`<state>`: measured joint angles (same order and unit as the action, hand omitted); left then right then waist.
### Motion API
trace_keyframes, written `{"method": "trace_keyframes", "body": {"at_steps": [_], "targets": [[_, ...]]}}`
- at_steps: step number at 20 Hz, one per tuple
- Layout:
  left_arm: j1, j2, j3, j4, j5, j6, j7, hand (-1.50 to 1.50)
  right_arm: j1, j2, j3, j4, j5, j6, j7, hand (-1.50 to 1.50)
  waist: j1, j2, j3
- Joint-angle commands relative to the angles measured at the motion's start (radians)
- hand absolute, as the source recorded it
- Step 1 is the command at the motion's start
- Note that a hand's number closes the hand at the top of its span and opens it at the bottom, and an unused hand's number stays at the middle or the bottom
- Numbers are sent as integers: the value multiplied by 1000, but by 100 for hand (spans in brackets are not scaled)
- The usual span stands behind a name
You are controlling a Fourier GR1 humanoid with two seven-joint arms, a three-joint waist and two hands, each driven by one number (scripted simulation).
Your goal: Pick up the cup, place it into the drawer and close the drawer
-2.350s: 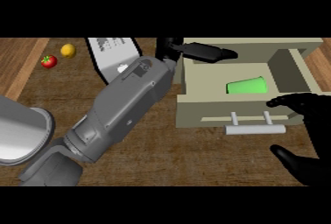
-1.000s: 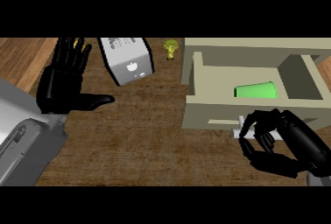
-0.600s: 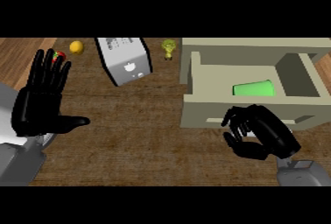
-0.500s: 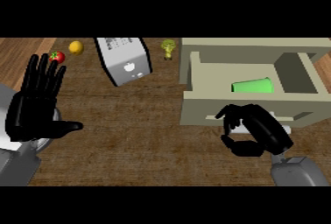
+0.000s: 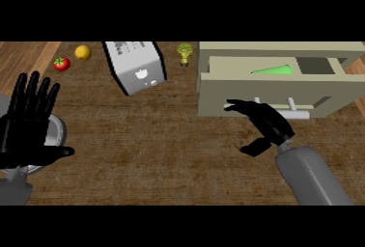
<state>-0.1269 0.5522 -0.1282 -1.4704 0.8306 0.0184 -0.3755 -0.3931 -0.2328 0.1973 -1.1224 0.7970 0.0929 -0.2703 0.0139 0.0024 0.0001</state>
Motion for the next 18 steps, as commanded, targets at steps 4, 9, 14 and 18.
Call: {"method": "trace_keyframes", "body": {"at_steps": [4, 9, 14, 18], "targets": [[27, 9, 88, 0, -2, -87, 38, -150, -195, 44, -87, 403, 33, -114, -140, -150, 3, 2, 1], [75, -18, 73, 22, -14, -156, -11, -150, -403, 28, -182, 642, -17, -75, -193, -150, 28, 10, 1], [-2, -1, 114, 49, 5, -153, 45, -150, -509, -52, -226, 805, -18, -50, -295, -150, 36, 18, 2], [21, -4, 99, 27, -5, -177, 43, -150, -529, -79, -244, 875, -9, -97, -310, -150, 63, 28, 3]]}}
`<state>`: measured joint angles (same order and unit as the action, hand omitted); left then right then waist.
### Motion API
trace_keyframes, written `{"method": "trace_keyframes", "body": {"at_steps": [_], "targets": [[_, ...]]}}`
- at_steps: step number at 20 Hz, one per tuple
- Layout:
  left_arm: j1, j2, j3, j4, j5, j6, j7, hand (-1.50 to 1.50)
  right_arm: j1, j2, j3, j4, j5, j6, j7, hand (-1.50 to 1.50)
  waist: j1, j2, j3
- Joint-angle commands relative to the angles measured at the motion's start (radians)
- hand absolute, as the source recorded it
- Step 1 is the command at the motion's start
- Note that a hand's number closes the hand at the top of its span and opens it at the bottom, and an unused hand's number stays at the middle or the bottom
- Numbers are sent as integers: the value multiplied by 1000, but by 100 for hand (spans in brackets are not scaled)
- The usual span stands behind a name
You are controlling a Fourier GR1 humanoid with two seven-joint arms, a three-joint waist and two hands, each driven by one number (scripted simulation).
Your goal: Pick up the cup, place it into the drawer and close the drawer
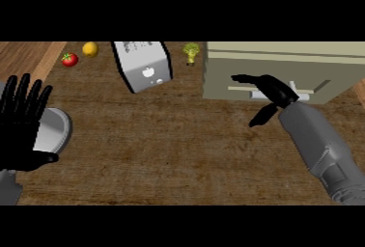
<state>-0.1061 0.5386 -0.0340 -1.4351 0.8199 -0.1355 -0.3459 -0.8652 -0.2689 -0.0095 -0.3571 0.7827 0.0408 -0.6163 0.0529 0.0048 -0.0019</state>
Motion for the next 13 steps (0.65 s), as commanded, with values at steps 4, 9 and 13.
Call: {"method": "trace_keyframes", "body": {"at_steps": [4, 9, 13], "targets": [[-40, -22, -13, 35, -40, -16, -20, -150, -103, -42, -42, 148, 8, -31, 42, -150, 30, 36, 5], [-13, -30, -23, 6, -58, 1, -16, -150, -131, -88, -57, 182, 0, 0, 41, -150, 38, 31, 6], [-26, -32, -15, 3, -54, 7, -5, -150, -146, -111, -63, 198, -3, 23, 8, -150, 39, 30, 6]]}}
